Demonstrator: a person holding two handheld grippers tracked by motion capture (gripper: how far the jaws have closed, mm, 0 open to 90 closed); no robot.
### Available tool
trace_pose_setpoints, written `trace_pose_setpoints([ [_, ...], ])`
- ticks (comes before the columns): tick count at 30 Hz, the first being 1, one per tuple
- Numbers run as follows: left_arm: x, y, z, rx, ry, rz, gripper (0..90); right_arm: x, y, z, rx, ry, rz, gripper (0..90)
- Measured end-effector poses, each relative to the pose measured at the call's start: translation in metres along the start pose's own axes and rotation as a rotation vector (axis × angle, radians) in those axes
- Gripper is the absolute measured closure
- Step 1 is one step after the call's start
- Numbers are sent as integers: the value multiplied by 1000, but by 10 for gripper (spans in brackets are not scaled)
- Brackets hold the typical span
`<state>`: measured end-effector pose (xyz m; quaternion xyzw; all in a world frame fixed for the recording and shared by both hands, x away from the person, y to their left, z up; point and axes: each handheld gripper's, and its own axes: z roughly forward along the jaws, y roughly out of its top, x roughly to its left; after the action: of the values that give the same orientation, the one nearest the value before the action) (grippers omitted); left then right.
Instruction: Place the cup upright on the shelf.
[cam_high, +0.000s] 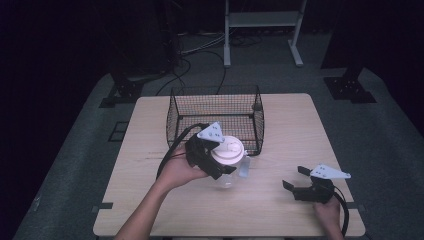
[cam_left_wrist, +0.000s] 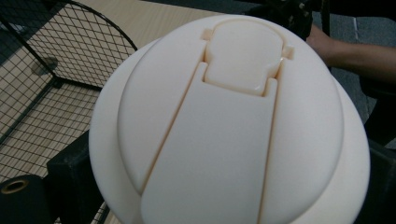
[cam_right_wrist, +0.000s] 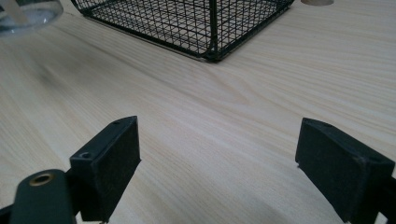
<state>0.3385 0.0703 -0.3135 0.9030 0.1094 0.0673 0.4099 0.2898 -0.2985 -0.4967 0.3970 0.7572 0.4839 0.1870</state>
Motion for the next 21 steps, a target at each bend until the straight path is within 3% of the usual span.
trace_pose_setpoints([
  [15, 27, 30, -24, 2, 27, -14, 51, 0, 0, 0, -2, 1, 4, 129],
  [21, 39, 46, -27, 38, 44, -9, 51, 0, 0, 0, -2, 3, 4, 129],
])
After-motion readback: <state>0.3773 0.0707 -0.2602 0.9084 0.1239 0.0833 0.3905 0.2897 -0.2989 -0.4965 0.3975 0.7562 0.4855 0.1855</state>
